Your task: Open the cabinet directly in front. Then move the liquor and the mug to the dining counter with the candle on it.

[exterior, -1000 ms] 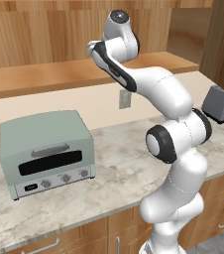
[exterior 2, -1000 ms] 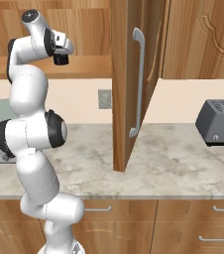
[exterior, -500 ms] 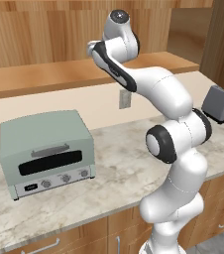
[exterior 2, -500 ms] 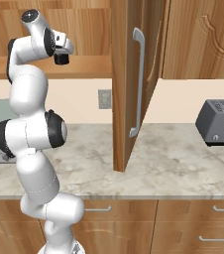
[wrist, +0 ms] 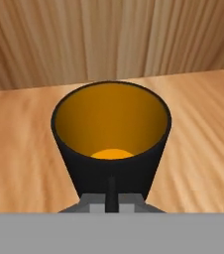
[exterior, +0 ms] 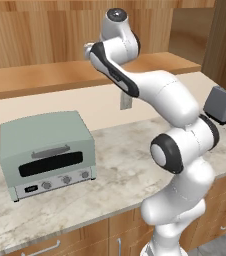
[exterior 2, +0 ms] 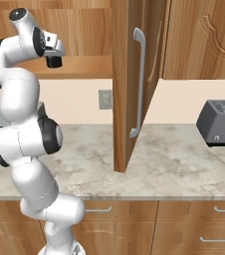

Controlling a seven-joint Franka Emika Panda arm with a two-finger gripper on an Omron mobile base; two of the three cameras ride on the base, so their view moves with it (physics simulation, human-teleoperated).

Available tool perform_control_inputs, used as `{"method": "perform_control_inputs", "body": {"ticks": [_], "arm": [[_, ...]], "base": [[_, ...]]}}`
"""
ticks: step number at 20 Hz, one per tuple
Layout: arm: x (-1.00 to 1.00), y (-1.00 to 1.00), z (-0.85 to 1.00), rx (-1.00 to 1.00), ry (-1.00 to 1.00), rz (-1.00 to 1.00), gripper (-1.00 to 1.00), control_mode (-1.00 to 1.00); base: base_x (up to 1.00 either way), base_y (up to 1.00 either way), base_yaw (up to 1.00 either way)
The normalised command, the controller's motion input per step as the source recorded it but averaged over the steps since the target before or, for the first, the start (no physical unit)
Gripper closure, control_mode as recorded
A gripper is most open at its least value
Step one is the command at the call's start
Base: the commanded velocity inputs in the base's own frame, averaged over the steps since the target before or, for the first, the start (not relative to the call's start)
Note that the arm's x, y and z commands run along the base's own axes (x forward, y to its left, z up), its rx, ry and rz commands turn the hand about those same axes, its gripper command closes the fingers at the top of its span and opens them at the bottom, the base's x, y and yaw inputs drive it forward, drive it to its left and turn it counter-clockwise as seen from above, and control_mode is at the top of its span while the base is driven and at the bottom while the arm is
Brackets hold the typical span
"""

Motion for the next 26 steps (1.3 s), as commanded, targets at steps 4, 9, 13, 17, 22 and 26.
{"method": "perform_control_inputs", "body": {"ticks": [4,9,13,17,22,26], "arm": [[-1.0,0.42,-0.03,0.0,0.0,0.0,1.0,-1.0],[-1.0,0.27,-0.01,0.0,0.0,0.0,1.0,-1.0],[-1.0,0.03,-0.35,0.0,-0.02,0.0,1.0,-1.0],[-1.0,-0.17,-0.72,0.0,-0.17,0.02,1.0,-1.0],[-1.0,-0.49,-0.33,0.0,-0.52,0.01,1.0,-1.0],[-1.0,-0.57,0.0,-0.01,-0.75,0.0,1.0,-1.0]], "base": [[0.0,0.0,0.0],[0.0,0.0,0.0],[0.0,0.0,0.0],[0.0,0.0,0.0],[0.0,0.0,0.0],[0.0,0.0,0.0]]}}
